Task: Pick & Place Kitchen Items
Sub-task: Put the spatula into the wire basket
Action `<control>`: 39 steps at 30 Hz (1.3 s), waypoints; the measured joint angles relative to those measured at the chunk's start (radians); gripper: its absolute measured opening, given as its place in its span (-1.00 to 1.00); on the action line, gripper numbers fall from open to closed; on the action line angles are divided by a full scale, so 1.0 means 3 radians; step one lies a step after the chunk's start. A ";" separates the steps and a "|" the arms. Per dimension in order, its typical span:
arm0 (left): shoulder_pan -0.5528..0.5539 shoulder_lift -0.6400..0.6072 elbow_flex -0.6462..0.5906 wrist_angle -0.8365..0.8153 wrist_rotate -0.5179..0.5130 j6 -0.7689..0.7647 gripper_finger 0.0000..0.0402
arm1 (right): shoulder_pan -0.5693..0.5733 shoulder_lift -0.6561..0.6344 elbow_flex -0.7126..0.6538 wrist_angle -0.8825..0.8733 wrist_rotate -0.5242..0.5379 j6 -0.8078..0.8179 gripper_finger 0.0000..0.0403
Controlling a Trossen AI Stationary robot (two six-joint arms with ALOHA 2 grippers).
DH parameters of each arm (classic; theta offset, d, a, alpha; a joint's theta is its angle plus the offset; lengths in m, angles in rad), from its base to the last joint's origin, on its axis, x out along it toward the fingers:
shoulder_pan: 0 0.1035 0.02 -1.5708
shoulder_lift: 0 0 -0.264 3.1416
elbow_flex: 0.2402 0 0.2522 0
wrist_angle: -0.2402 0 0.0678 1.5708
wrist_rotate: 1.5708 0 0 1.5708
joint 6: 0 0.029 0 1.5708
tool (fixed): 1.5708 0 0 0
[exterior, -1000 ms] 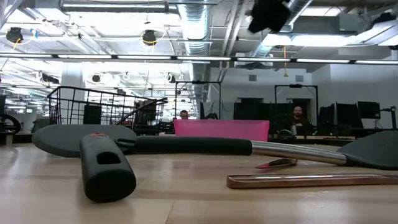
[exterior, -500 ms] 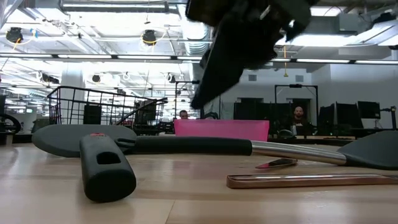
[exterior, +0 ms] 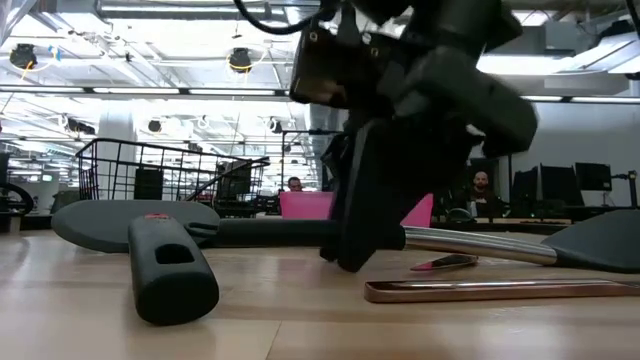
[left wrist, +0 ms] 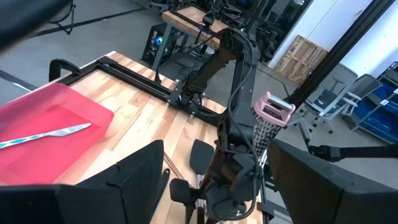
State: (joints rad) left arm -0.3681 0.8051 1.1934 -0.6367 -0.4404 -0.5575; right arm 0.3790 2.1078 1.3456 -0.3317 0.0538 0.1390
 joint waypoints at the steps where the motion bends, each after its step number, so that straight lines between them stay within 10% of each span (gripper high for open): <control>1: 0.0001 0.0000 0.0000 0.0004 0.0000 0.0000 0.35 | 0.0001 0.0041 0.0011 -0.0001 0.0016 0.0054 0.18; 12: 0.0001 0.0000 0.0000 0.0032 -0.0001 0.0001 0.35 | -0.0075 0.0113 0.0175 -0.0296 0.0088 0.0346 -0.71; 22: 0.0000 -0.0023 0.0000 0.0050 -0.0018 0.0001 0.35 | -0.0144 -0.0057 0.0234 -0.0410 0.0204 0.0342 -0.69; 39: 0.0000 -0.0226 0.0000 0.0060 -0.0025 0.0003 0.35 | -0.0249 -0.1545 0.0250 -0.0192 0.0733 0.0001 -0.69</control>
State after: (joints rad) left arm -0.3682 0.7373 1.1935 -0.6186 -0.4480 -0.5567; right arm 0.3042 1.6444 1.4204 -0.3892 0.2736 0.1392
